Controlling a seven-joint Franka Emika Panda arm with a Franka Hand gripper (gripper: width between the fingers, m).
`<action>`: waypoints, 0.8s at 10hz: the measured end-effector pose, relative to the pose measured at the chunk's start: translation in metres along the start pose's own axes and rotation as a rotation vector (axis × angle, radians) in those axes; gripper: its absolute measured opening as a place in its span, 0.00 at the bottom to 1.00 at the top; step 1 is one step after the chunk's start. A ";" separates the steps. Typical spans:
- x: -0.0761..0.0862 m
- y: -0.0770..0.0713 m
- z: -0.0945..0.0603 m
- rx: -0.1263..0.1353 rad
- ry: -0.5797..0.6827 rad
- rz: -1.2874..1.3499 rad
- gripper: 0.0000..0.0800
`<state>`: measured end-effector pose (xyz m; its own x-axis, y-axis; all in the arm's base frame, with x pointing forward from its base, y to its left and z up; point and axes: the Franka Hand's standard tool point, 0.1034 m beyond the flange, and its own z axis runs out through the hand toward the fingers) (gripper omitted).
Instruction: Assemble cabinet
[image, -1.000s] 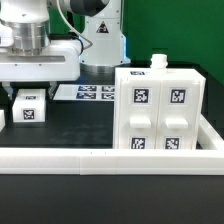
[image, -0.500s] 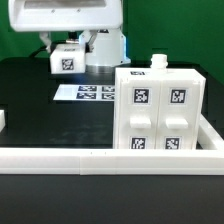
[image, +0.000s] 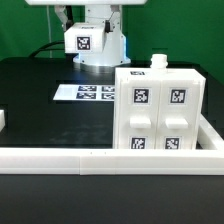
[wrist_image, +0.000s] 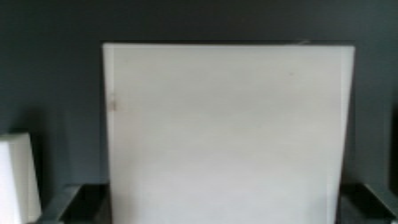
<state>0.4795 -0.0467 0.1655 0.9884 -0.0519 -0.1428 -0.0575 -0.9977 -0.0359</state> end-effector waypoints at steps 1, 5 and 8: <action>0.000 0.000 0.000 0.000 0.000 0.000 0.70; 0.013 -0.023 -0.015 -0.001 0.016 -0.002 0.70; 0.040 -0.062 -0.037 -0.007 0.045 0.015 0.70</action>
Offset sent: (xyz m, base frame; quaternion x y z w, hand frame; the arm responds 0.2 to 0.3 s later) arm 0.0142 0.0311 0.0228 0.0102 -0.0029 0.0216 0.9997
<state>0.5280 0.0111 0.1982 0.9928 -0.0684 -0.0982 -0.0714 -0.9971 -0.0266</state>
